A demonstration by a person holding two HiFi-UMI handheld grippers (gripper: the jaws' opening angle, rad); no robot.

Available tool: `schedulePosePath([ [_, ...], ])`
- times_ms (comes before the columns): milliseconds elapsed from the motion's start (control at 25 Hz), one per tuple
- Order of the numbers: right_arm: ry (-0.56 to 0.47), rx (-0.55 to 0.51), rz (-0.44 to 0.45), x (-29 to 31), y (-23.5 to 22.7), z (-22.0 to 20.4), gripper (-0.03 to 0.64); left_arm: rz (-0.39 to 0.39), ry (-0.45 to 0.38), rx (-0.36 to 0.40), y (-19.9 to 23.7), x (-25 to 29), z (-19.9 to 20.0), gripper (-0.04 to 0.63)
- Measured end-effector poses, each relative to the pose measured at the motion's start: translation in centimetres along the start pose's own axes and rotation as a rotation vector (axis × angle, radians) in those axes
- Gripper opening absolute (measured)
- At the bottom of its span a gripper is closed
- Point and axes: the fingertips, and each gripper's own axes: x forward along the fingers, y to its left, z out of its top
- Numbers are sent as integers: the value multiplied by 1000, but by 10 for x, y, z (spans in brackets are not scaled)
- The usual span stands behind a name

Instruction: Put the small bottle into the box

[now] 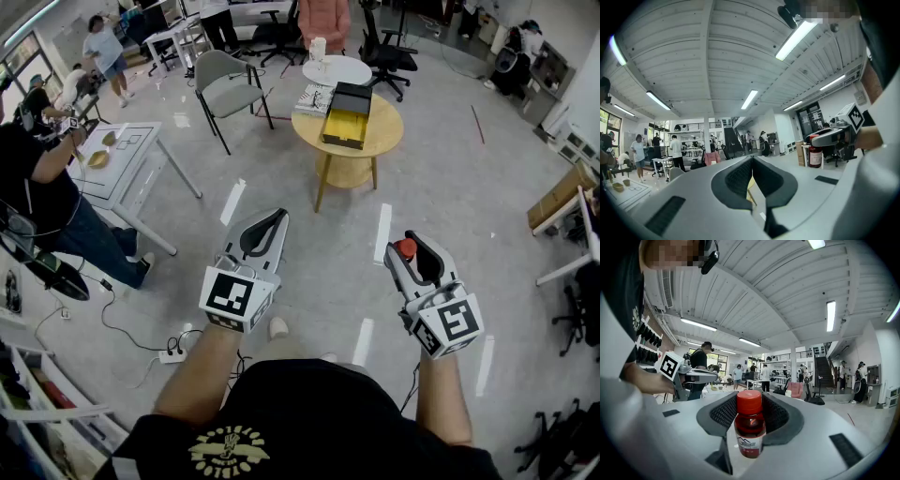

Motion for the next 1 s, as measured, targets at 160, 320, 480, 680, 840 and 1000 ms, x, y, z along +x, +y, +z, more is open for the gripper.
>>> schedulePosePath([
  [160, 2, 7, 0, 1, -3, -1, 167, 3, 12, -12, 4, 4, -5, 18],
  [320, 7, 17, -13, 2, -12, -6, 167, -1, 8, -22, 5, 13, -8, 17],
  [480, 6, 17, -31, 7, -23, -8, 166, -14, 3, -14, 6, 26, -11, 17],
  [680, 12, 33, -45, 22, -35, -7, 166, -42, 25, -16, 14, 46, -17, 17],
  [840, 13, 46, -48, 41, -49, -6, 166, -63, 25, -34, 26, 67, -22, 17],
  [1000, 15, 53, -54, 65, -60, -4, 166, -55, 35, -47, 50, 88, -27, 17],
])
